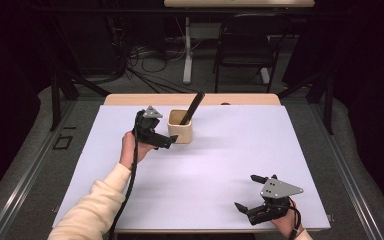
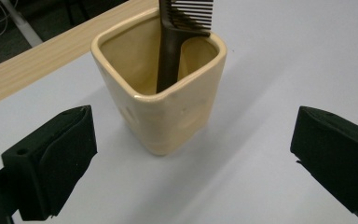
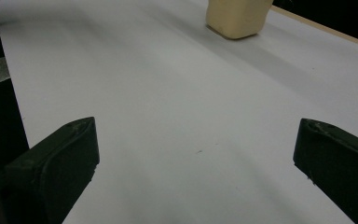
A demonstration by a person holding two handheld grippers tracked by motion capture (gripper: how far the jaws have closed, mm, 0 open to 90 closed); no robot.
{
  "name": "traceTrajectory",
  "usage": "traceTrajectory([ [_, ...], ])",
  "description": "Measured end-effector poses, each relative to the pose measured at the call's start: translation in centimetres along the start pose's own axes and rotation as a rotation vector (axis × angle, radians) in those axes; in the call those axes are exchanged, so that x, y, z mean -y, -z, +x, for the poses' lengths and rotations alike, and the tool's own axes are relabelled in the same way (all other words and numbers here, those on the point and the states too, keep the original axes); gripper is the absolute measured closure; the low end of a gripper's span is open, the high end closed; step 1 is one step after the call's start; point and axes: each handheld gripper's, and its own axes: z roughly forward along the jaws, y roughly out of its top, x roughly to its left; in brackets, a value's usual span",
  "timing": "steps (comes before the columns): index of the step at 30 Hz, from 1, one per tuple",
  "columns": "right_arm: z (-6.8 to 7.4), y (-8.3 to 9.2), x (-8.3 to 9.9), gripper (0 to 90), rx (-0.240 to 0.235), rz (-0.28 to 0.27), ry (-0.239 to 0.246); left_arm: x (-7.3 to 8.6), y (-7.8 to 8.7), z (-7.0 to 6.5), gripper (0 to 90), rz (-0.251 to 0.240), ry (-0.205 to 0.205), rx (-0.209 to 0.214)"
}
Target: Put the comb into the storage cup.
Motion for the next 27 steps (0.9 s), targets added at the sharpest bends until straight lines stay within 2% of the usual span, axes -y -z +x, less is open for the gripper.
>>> traceTrajectory([
  [13,0.0,0.0,0.0,0.0,0.002,0.001,-0.002,2.2,1.1,-0.5,0.2,0.003,0.012,0.013],
  [27,0.0,0.0,0.0,0.0,0.002,0.002,-0.001,4.5,1.3,-0.9,0.2,0.025,0.015,0.015],
])
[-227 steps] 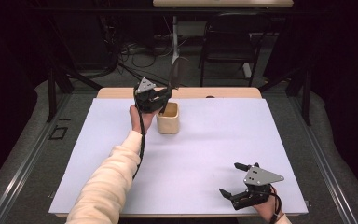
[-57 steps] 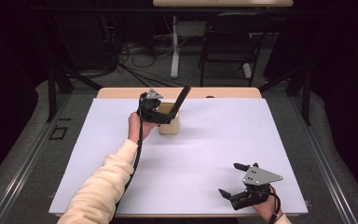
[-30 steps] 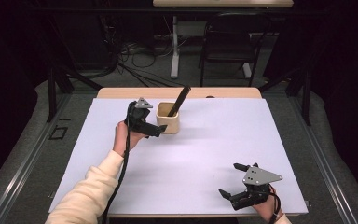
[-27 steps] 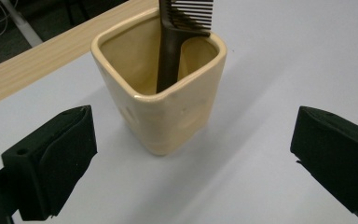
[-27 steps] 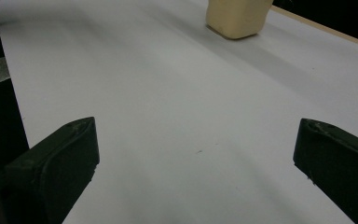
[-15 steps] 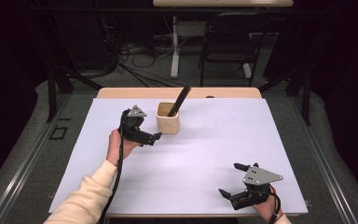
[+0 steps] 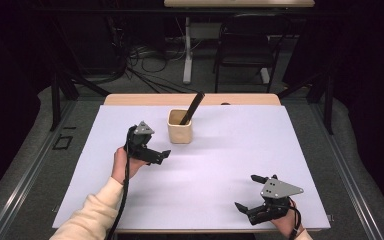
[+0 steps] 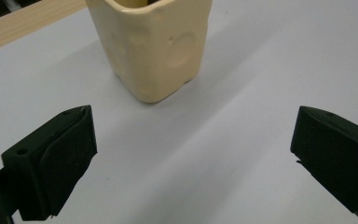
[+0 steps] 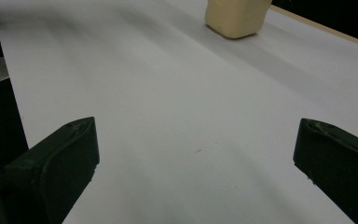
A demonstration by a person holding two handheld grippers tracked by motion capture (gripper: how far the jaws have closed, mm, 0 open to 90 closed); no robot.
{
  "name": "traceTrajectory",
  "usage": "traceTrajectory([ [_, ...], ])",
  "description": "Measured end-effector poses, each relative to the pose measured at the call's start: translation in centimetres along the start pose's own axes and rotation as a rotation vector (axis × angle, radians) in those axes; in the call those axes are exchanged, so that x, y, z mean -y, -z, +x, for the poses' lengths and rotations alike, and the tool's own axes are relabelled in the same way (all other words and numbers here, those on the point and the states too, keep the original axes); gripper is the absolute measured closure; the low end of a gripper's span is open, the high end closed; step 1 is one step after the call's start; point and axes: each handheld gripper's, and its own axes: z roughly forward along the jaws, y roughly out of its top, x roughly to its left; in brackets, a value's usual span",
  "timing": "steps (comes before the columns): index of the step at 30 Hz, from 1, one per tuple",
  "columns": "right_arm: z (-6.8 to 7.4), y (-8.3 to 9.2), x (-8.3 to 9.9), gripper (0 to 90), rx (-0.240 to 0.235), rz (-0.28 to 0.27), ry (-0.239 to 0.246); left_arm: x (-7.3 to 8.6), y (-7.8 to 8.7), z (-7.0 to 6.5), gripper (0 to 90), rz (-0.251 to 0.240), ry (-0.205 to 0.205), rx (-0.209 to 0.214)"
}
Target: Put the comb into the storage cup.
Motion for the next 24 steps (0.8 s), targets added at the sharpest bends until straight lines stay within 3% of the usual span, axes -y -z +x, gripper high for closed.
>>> traceTrajectory([
  [10,0.0,0.0,0.0,0.0,-0.001,0.000,-0.001,1.5,0.1,-0.8,0.2,0.022,-0.023,-0.025],
  [24,0.0,0.0,0.0,0.0,0.000,0.002,0.001,3.7,2.0,-1.9,0.1,-0.002,-0.041,0.000],
])
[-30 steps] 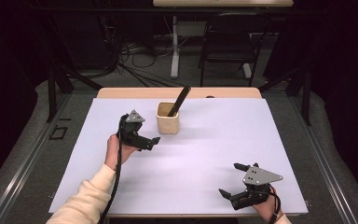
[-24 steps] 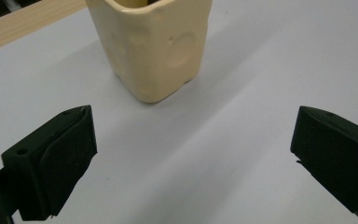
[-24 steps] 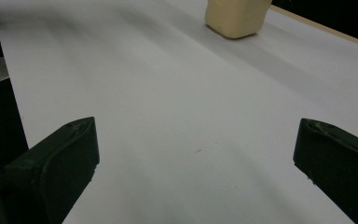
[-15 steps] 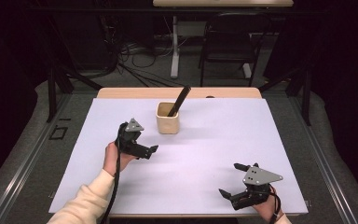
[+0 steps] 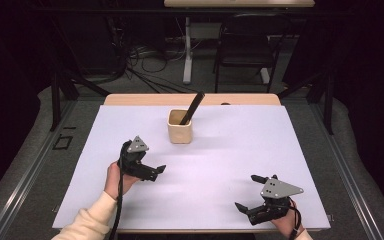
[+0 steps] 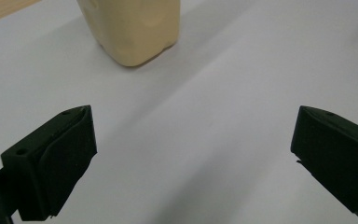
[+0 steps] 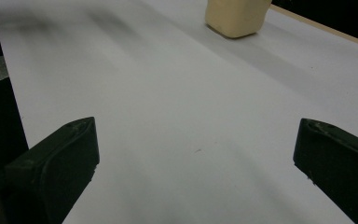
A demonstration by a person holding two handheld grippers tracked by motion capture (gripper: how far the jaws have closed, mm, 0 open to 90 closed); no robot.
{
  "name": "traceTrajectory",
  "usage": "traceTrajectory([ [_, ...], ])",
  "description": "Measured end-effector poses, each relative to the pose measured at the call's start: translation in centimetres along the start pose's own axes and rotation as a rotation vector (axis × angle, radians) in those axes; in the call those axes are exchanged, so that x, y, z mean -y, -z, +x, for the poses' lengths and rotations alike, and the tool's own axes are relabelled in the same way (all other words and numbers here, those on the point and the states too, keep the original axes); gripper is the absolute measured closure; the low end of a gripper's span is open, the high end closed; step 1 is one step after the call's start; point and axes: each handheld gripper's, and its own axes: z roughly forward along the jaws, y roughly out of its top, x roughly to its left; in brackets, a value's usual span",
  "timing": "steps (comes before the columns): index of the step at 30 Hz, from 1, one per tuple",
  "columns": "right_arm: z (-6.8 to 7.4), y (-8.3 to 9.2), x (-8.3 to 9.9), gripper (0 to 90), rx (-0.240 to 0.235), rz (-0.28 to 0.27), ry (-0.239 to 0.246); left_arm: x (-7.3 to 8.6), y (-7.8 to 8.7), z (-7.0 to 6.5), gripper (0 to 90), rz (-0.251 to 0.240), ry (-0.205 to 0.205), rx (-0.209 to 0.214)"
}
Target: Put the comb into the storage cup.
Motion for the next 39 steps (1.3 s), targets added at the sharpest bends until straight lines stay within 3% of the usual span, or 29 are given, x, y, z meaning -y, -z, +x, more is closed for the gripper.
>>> traceTrajectory([
  [24,0.1,0.0,0.0,0.0,-0.001,0.001,0.002,3.2,3.0,-1.7,0.0,-0.030,0.008,-0.017],
  [39,0.1,0.1,0.0,0.0,-0.001,-0.004,0.001,5.2,4.0,-2.5,0.0,-0.065,-0.003,-0.037],
])
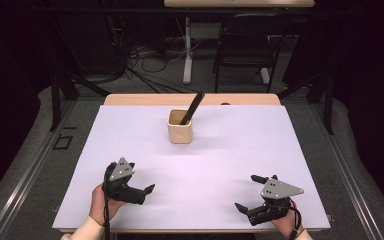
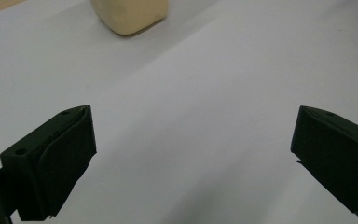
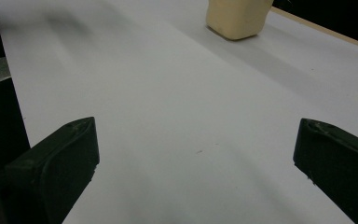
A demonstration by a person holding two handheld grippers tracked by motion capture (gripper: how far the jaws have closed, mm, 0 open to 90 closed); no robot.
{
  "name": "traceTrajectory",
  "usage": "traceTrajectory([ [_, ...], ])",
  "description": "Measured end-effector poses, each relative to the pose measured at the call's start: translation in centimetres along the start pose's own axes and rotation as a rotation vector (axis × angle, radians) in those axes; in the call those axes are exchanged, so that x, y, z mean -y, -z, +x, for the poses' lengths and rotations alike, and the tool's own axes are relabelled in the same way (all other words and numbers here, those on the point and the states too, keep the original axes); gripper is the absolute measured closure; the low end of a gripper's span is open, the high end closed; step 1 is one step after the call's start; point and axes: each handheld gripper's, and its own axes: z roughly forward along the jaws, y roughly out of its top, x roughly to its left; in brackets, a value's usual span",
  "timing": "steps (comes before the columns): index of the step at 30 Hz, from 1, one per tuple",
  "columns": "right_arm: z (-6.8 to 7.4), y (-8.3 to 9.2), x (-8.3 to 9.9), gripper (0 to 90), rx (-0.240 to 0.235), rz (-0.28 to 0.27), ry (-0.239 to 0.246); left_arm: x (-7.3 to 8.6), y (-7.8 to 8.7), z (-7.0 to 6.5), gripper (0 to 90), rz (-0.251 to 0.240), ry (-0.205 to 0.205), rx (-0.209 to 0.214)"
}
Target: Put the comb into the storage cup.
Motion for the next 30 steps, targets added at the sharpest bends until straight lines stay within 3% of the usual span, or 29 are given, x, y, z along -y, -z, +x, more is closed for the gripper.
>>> traceTrajectory([
  [5,0.0,0.0,0.0,0.0,-0.001,-0.001,0.006,0.8,0.4,-0.1,0.0,0.004,-0.007,-0.025],
  [13,0.0,0.0,0.0,0.0,0.000,0.002,0.000,1.6,1.2,-0.2,0.0,-0.034,0.005,-0.035],
  [18,0.1,0.0,0.0,0.0,-0.002,0.002,0.003,2.3,1.6,-0.3,0.0,-0.041,0.029,-0.024],
  [30,0.1,0.0,0.0,0.0,-0.005,0.007,0.001,3.4,2.2,-0.7,0.0,-0.056,0.033,-0.018],
])
